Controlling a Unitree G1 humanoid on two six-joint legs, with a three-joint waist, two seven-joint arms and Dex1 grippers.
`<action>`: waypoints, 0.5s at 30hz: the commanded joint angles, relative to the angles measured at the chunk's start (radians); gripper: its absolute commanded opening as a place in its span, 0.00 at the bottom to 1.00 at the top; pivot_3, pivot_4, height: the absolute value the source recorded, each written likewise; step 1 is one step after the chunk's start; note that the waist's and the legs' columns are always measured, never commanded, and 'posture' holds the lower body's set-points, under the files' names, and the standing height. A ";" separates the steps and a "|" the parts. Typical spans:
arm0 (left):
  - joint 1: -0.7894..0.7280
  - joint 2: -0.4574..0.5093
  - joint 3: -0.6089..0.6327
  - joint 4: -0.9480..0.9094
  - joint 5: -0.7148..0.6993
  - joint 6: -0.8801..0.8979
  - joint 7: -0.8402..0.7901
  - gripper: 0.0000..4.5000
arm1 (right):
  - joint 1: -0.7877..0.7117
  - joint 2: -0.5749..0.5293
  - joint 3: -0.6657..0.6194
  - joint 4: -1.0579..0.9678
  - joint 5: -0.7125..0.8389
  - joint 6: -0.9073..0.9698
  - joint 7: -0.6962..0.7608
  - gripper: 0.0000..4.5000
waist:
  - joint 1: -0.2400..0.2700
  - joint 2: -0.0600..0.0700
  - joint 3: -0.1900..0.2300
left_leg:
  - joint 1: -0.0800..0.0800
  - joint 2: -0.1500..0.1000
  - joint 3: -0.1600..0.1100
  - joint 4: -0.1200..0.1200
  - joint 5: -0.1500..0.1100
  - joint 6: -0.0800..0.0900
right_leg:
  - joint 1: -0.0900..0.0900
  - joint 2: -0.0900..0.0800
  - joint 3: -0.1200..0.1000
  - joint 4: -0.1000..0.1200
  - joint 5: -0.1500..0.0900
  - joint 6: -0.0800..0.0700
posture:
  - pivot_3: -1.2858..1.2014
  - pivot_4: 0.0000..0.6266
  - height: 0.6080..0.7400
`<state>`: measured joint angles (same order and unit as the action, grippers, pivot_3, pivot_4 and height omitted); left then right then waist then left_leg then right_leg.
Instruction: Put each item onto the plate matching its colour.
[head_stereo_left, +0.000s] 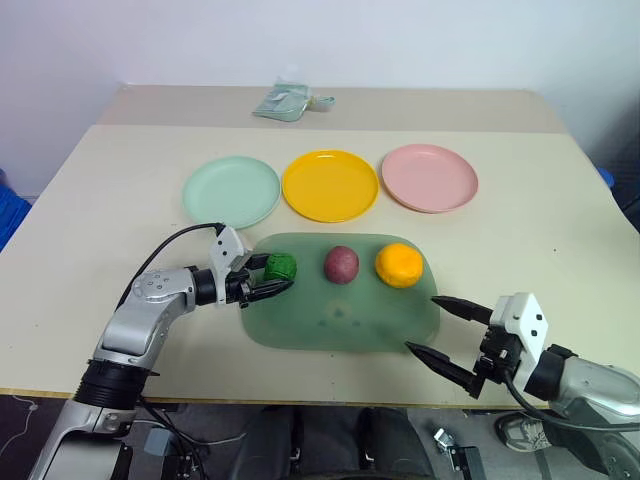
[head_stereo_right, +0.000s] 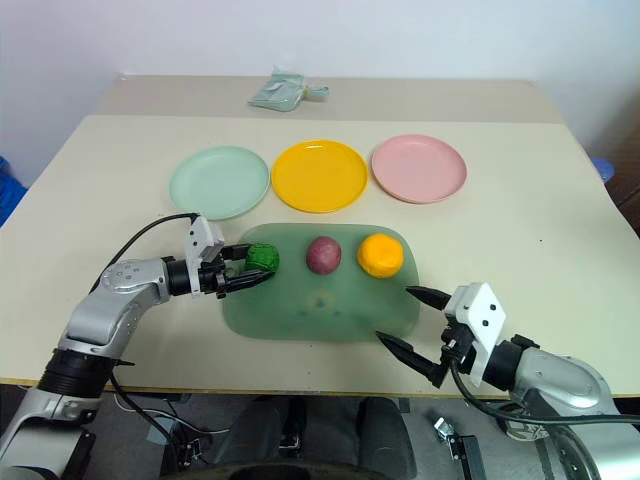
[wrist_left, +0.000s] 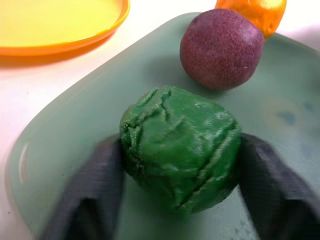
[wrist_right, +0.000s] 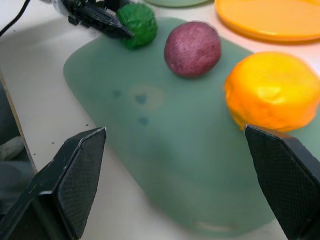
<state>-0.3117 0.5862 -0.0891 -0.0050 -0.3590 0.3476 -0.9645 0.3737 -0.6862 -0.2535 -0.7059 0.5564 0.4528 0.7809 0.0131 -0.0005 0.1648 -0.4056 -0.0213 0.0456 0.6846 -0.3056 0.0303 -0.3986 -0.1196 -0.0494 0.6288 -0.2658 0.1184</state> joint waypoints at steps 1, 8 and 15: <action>-0.012 0.000 0.049 0.002 0.003 -0.026 0.026 0.51 | -0.017 0.007 0.004 -0.004 -0.009 -0.023 -0.009 1.00 | 0.000 0.000 0.000 | 0.000 0.000 0.000 0.000 0.000 0.000 | 0.000 0.000 0.000 0.000 0.000 0.000 | 0.52 0.24 1.00; -0.270 -0.102 0.221 0.312 0.138 -0.041 0.530 0.51 | -0.188 0.019 0.068 0.130 -0.028 -0.076 0.019 1.00 | 0.002 -0.006 0.001 | 0.000 -0.001 -0.003 0.002 0.000 0.001 | 0.002 0.002 -0.004 0.001 0.000 0.001 | 0.52 0.24 1.00; -0.379 -0.144 0.229 0.471 0.154 -0.062 0.549 0.74 | -0.347 0.045 0.160 0.195 -0.057 -0.081 0.019 1.00 | 0.000 -0.006 0.001 | -0.002 -0.003 -0.002 0.002 0.000 0.001 | 0.001 0.003 -0.006 0.002 0.000 0.001 | 0.52 0.24 1.00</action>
<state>-0.6619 0.4334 0.1301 0.4689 -0.2056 0.3103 -0.4056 0.0440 -0.6474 -0.0962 -0.5071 0.5106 0.3918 0.8004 0.0135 -0.0066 0.1654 -0.4075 -0.0243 0.0440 0.6870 -0.3052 0.0312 -0.3976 -0.1162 -0.0556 0.6306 -0.2655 0.1196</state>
